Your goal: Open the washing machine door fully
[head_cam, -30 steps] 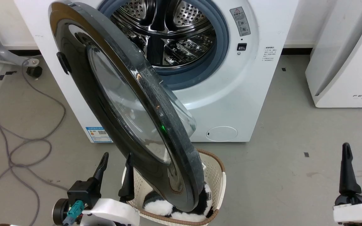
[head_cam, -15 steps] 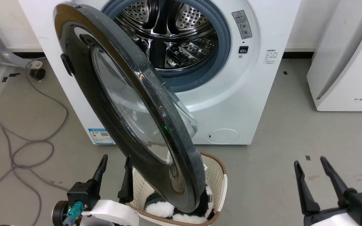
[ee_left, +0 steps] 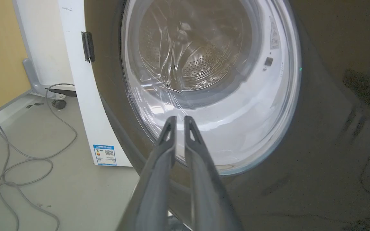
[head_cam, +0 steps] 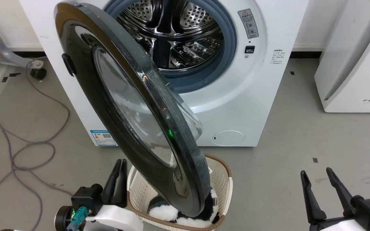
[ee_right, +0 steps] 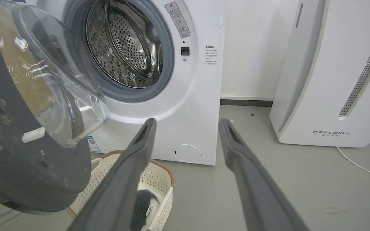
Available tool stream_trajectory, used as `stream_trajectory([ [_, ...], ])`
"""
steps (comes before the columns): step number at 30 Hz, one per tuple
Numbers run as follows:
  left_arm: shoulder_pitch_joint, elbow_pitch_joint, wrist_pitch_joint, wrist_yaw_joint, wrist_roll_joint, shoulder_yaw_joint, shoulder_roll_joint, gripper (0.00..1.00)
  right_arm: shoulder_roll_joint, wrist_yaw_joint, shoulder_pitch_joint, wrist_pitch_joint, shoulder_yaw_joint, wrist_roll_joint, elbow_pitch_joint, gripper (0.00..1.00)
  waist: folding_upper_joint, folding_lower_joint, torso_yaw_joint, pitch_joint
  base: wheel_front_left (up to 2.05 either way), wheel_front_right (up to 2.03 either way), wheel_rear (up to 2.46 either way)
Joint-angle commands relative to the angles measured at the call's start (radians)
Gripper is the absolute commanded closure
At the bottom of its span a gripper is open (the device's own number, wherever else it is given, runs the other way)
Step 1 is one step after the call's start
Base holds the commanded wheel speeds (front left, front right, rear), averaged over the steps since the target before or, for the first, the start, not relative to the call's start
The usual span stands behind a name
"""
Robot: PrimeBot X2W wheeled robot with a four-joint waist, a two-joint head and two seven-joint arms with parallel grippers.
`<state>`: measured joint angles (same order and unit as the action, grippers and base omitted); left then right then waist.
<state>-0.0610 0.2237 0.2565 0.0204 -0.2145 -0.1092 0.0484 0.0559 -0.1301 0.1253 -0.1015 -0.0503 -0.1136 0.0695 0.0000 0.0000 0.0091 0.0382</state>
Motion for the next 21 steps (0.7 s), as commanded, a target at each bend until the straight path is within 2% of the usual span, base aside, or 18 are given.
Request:
stream_trajectory([
  [1, 0.006, 0.001, 0.005, 0.001, 0.001, 0.002, 0.002, 1.00, -0.005, -0.001, 0.004, -0.003, 0.002, -0.008, -0.002, 0.00, 0.0000, 0.0000, 0.001, 0.001, 0.00, 0.00, 0.00],
  [12, -0.006, -0.070, 0.005, -0.011, 0.022, -0.005, 0.002, 1.00, -0.006, -0.001, 0.005, -0.017, -0.006, -0.031, -0.001, 0.00, 0.0000, 0.0000, 0.006, 0.004, 0.00, 0.00, 0.00],
  [18, -0.029, -0.171, 0.005, -0.023, 0.032, -0.003, 0.002, 1.00, -0.006, -0.001, 0.004, -0.028, -0.010, -0.035, 0.002, 0.00, 0.0000, 0.0000, 0.008, 0.003, 0.00, 0.00, 0.00],
  [21, -0.062, -0.304, 0.005, -0.041, 0.040, -0.019, 0.002, 1.00, -0.006, -0.001, 0.004, -0.034, -0.012, -0.039, 0.005, 0.00, 0.0000, 0.0000, 0.009, 0.005, 0.00, 0.00, 0.00],
])
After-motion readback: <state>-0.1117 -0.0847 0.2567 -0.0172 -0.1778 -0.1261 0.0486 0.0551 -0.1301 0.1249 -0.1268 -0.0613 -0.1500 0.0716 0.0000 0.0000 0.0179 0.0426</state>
